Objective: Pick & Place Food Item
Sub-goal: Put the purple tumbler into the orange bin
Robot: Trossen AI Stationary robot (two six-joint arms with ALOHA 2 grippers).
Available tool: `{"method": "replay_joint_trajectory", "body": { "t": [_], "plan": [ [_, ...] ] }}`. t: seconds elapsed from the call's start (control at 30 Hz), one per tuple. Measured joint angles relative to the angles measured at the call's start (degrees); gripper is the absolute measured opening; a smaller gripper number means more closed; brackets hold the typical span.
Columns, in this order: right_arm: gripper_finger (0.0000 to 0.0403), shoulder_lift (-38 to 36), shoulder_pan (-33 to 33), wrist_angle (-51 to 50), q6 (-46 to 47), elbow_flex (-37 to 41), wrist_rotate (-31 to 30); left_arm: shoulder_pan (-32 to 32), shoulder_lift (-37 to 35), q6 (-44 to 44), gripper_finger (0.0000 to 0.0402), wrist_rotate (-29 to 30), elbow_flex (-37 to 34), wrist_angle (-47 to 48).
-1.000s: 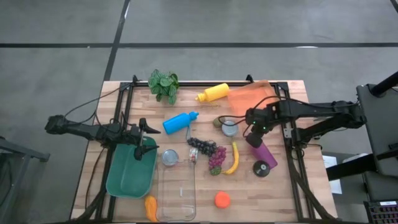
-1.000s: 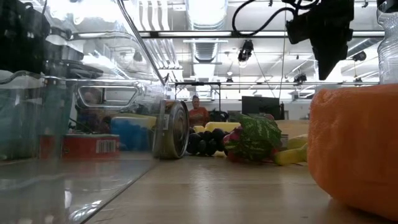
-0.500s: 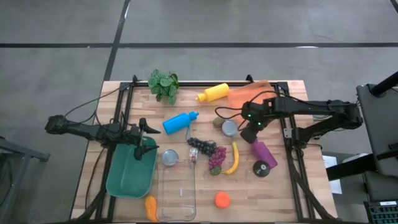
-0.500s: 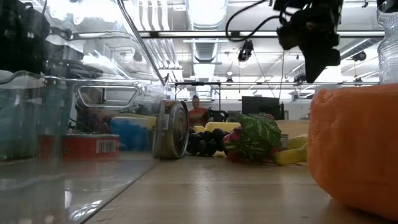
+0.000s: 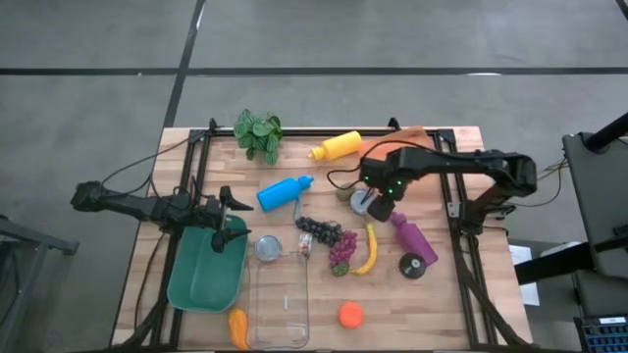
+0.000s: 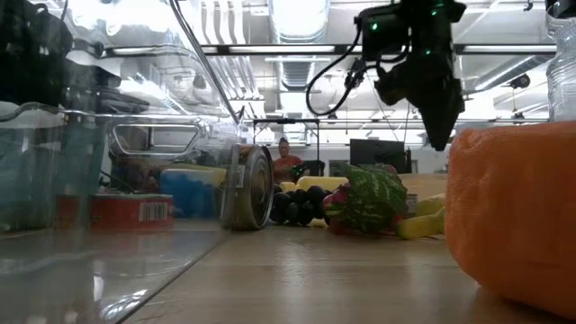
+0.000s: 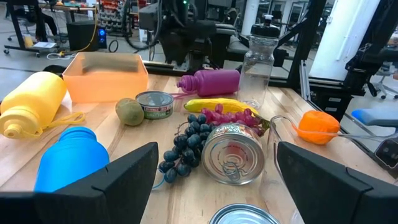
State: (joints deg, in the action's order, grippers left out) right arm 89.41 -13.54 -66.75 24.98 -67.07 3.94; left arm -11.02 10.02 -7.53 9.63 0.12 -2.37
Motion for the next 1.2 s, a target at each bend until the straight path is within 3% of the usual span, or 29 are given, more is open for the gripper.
{"method": "replay_joint_trajectory", "body": {
  "t": [0.4,0.57,1.03,1.2],
  "plan": [
    [0.0150,7.16,-3.33,-5.93,-5.50,-4.72,2.41,0.01,-0.02,0.00,0.0336,0.01,0.01,-0.02],
    [0.0150,5.63,-2.52,-5.59,-5.27,-3.12,6.64,0.02,-0.04,0.00,0.0336,0.02,0.02,0.00],
    [0.0151,5.30,-1.95,0.32,1.73,5.31,4.57,0.02,-0.04,0.00,0.0336,0.02,0.00,-0.02],
    [0.0177,5.20,-1.97,2.24,4.31,6.65,3.14,0.02,-0.02,0.00,0.0336,0.02,0.02,-0.02]
  ]
}}
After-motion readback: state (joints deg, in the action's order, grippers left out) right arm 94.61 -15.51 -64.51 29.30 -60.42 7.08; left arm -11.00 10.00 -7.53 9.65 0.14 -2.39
